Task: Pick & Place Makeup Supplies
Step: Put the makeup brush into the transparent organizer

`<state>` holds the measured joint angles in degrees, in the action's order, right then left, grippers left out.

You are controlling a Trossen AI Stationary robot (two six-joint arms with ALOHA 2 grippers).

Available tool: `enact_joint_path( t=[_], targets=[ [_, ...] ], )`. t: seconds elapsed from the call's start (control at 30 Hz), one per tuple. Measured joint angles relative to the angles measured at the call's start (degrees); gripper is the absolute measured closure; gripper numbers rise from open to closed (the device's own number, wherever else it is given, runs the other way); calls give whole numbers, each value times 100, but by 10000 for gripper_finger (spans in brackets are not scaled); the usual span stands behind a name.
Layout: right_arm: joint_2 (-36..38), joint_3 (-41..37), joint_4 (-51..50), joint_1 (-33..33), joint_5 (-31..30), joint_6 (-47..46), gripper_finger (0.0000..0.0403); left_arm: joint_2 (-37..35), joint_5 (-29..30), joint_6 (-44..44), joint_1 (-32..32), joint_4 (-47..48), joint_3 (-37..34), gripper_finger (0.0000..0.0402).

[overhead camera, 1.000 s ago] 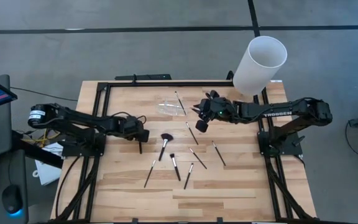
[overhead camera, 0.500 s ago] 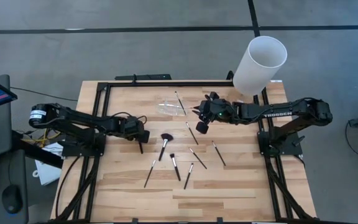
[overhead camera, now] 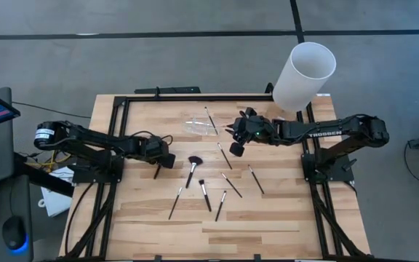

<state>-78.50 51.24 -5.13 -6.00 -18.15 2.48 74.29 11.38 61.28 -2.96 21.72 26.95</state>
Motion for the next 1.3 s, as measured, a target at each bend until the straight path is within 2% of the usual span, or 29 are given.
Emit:
enact_joint_path(
  t=[0.17,0.37,0.5,0.6,0.77,0.93,1.2,1.3],
  targets=[
    [0,0,-85,-13,-1,0,342,-307,134,-108,1,-5,46,358],
    [0,0,-138,-13,-75,-20,342,-1052,1126,-780,133,-283,323,366],
    [0,0,-140,-13,-171,-57,342,-1529,2081,-1927,329,-1276,333,359],
    [-1,0,-118,-13,-173,-58,342,-1608,2749,-2901,452,-2199,332,360],
    [0,-2,18,-13,-175,-101,342,-1323,3265,-4222,362,-3523,314,363],
    [-2,-2,50,-9,-198,-101,342,-724,3304,-4831,74,-4783,314,356],
    [-1,-2,-18,-9,-354,-101,342,310,2888,-5363,-410,-6867,316,364],
    [-2,-2,-63,-9,-450,-94,342,609,2644,-5361,-633,-7363,316,358]
  ],
)
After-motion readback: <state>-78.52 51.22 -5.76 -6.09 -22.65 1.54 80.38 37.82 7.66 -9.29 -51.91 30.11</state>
